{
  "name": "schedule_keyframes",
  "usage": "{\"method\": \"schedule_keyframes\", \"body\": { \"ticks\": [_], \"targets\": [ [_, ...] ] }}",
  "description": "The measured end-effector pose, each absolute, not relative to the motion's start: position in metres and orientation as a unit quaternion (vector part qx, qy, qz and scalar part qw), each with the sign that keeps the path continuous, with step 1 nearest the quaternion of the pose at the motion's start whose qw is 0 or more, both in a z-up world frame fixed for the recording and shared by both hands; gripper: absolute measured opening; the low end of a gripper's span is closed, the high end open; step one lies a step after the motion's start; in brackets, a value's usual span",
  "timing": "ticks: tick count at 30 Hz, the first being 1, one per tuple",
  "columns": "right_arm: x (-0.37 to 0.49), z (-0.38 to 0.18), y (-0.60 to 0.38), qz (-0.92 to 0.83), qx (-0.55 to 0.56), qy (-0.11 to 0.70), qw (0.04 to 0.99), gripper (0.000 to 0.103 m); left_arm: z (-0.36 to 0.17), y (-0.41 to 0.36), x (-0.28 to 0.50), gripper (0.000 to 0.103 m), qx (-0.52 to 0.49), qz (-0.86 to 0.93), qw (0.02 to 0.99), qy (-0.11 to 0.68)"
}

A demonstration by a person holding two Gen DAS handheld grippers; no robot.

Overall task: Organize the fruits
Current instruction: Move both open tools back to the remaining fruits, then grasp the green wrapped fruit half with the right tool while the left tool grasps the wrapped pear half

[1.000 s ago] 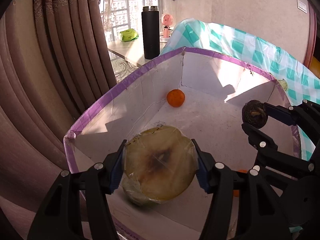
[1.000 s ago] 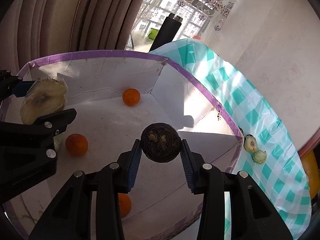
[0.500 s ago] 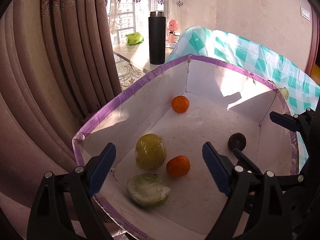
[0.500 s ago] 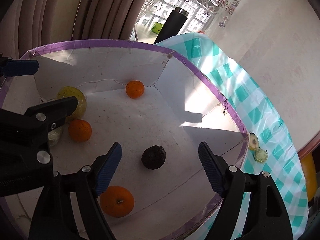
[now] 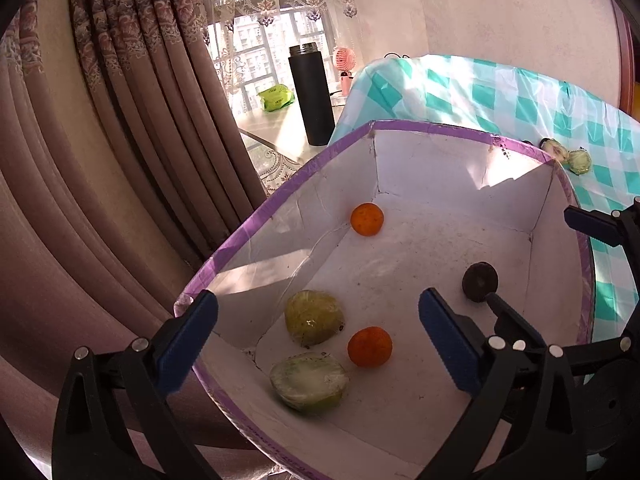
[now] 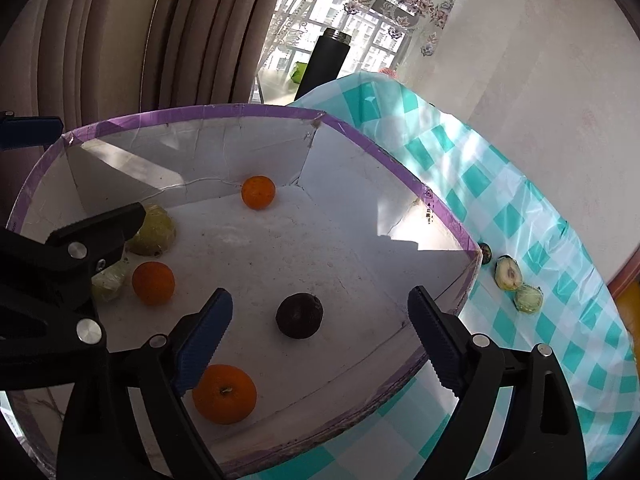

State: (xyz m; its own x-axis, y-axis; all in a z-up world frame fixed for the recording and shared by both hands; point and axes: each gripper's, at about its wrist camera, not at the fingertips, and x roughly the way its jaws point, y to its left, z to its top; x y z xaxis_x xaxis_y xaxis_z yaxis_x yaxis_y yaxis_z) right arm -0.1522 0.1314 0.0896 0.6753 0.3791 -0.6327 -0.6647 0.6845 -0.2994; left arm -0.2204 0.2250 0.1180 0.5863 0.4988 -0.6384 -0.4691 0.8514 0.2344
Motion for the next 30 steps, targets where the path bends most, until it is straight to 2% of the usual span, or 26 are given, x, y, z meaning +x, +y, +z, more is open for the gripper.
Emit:
{"method": "schedule_keyframes", "body": {
  "ticks": [5, 9, 12, 17, 19, 21, 25, 30],
  "targets": [
    [-0.145, 0.100, 0.092, 0.297, -0.218, 0.257, 0.894, 0.086, 0.139, 0.191, -0.211, 0.101, 0.058, 0.271, 0.898, 0.342],
    [-0.126, 0.107, 0.041, 0.283, -0.149, 0.253, 0.913, 0.086, 0.162, 0.143, -0.205, 0.101, 0.087, 0.246, 0.921, 0.289],
    [-0.111, 0.107, -0.005, 0.236, -0.110, 0.238, 0.936, 0.086, 0.170, 0.098, -0.201, 0.101, 0.107, 0.196, 0.947, 0.232],
    [-0.074, 0.092, -0.100, 0.172, 0.008, 0.250, 0.953, 0.086, 0.162, 0.019, -0.178, 0.101, 0.124, 0.070, 0.971, 0.194],
    [-0.055, 0.073, -0.129, 0.127, 0.024, 0.281, 0.951, 0.086, 0.146, -0.005, -0.156, 0.101, 0.120, 0.019, 0.970, 0.210],
    [-0.036, 0.051, -0.155, 0.083, 0.034, 0.310, 0.947, 0.086, 0.120, -0.025, -0.121, 0.101, 0.108, -0.012, 0.958, 0.266],
    [0.001, 0.022, -0.188, 0.027, 0.060, 0.365, 0.929, 0.086, 0.074, -0.034, -0.057, 0.101, 0.044, -0.019, 0.942, 0.331],
    [0.048, 0.019, -0.180, 0.031, 0.046, 0.377, 0.924, 0.086, 0.033, -0.027, 0.013, 0.101, -0.031, -0.017, 0.930, 0.366]
  ]
}}
